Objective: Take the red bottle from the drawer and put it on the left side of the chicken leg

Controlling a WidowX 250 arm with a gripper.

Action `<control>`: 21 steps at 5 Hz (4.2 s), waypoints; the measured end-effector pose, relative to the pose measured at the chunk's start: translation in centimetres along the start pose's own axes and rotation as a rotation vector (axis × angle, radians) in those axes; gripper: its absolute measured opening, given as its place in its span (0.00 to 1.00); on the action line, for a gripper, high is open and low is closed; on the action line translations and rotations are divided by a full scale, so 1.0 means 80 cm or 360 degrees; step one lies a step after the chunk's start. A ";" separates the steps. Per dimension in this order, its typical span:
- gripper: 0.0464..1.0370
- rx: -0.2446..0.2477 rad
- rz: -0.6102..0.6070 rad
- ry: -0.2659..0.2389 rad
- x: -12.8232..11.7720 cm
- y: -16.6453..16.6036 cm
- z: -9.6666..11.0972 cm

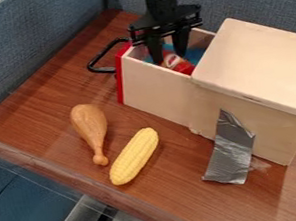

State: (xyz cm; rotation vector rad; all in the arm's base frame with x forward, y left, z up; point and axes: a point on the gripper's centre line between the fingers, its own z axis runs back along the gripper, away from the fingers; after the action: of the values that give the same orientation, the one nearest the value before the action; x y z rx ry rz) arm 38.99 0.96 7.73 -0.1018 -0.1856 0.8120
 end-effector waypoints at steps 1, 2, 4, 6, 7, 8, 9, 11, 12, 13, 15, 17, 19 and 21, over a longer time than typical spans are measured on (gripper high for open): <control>0.18 -0.0019 -0.0030 -0.0016 0.003 -0.002 0.005; 0.03 -0.0040 -0.0097 -0.0060 0.007 -0.003 0.019; 0.15 -0.0123 -0.0140 -0.0065 0.004 -0.012 0.038; 0.72 -0.0117 -0.0031 0.0007 -0.003 -0.012 0.030; 0.96 -0.0063 0.0026 0.0069 -0.008 -0.007 0.011; 0.97 -0.0041 0.0041 0.0089 -0.009 -0.005 0.003; 0.95 0.0016 0.0047 0.0155 -0.016 0.001 -0.018; 0.62 0.0032 0.0088 0.0223 -0.023 0.005 -0.037; 0.62 -0.0002 0.0043 0.0192 -0.020 0.002 -0.024; 0.62 -0.0135 -0.0060 0.0118 -0.012 -0.005 0.029; 0.62 -0.0184 -0.0301 0.0028 -0.003 0.007 0.106; 0.62 0.0121 -0.0630 0.0106 0.004 0.091 0.106; 0.62 0.0341 -0.1114 0.0218 0.007 0.170 0.073; 0.62 0.0421 -0.1200 0.0120 -0.015 0.197 -0.011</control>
State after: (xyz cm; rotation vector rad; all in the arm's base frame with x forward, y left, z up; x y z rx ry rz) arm 27.15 10.90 4.19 0.1818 -0.0335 0.0755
